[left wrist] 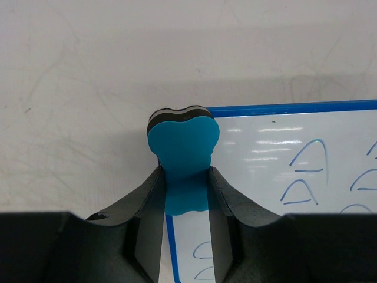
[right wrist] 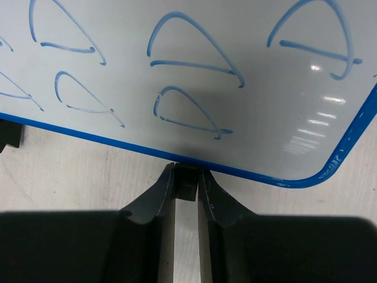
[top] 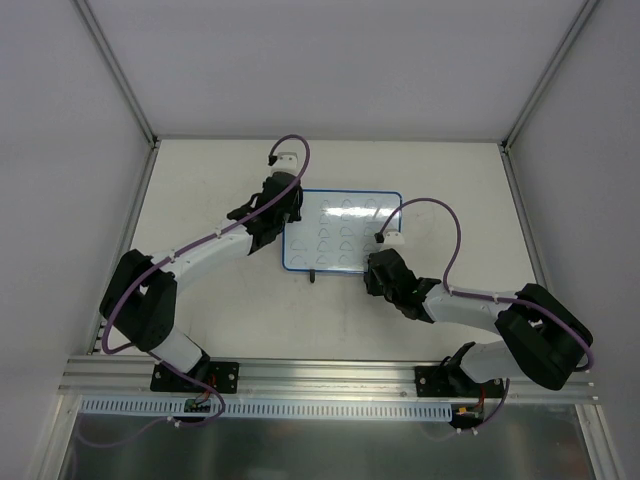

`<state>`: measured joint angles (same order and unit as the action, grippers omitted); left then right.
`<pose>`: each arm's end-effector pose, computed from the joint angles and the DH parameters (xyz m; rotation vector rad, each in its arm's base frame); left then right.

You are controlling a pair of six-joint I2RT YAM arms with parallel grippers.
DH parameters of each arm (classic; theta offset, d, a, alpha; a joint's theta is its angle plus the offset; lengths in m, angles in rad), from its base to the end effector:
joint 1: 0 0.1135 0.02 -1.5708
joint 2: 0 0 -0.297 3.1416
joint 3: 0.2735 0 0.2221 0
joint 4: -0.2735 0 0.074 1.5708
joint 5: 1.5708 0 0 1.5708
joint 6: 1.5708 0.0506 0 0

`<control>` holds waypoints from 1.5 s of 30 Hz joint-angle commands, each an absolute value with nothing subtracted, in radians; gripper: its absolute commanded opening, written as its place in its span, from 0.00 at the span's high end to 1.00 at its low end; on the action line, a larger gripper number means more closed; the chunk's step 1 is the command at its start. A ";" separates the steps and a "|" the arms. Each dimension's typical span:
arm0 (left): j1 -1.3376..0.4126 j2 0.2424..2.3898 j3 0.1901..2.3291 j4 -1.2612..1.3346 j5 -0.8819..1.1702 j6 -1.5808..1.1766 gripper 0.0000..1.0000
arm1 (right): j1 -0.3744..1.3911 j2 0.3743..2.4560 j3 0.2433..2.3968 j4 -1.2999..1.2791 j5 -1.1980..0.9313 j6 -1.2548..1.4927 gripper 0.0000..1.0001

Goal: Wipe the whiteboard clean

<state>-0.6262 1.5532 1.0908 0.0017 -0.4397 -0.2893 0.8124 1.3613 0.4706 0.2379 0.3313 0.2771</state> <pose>0.2883 -0.1819 0.3155 0.0612 1.9867 -0.1449 0.1744 0.1601 0.2015 -0.4039 2.1559 0.2473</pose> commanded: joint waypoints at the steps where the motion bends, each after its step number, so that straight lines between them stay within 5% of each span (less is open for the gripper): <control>1: -0.614 1.568 1.102 0.005 -0.393 -0.281 1.00 | 0.824 1.365 0.446 0.156 0.244 0.285 1.00; 16: -0.683 1.477 0.861 0.005 -0.325 -0.410 1.00 | 0.824 1.387 0.451 0.156 0.242 0.284 1.00; 26: -0.672 1.356 0.913 -0.040 -0.360 -0.345 1.00 | 0.824 1.364 0.448 0.152 0.242 0.278 0.99; 37: -0.647 1.246 0.936 -0.077 -0.377 -0.301 1.00 | 0.824 1.315 0.448 0.127 0.268 0.294 0.84; 45: -0.640 1.169 0.913 -0.100 -0.406 -0.288 1.00 | 0.831 1.313 0.448 0.127 0.267 0.308 0.65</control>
<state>-0.6525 1.2106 0.9073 -0.0868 -0.3759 -0.3168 0.8230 1.3270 0.4572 0.1707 0.2802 0.2878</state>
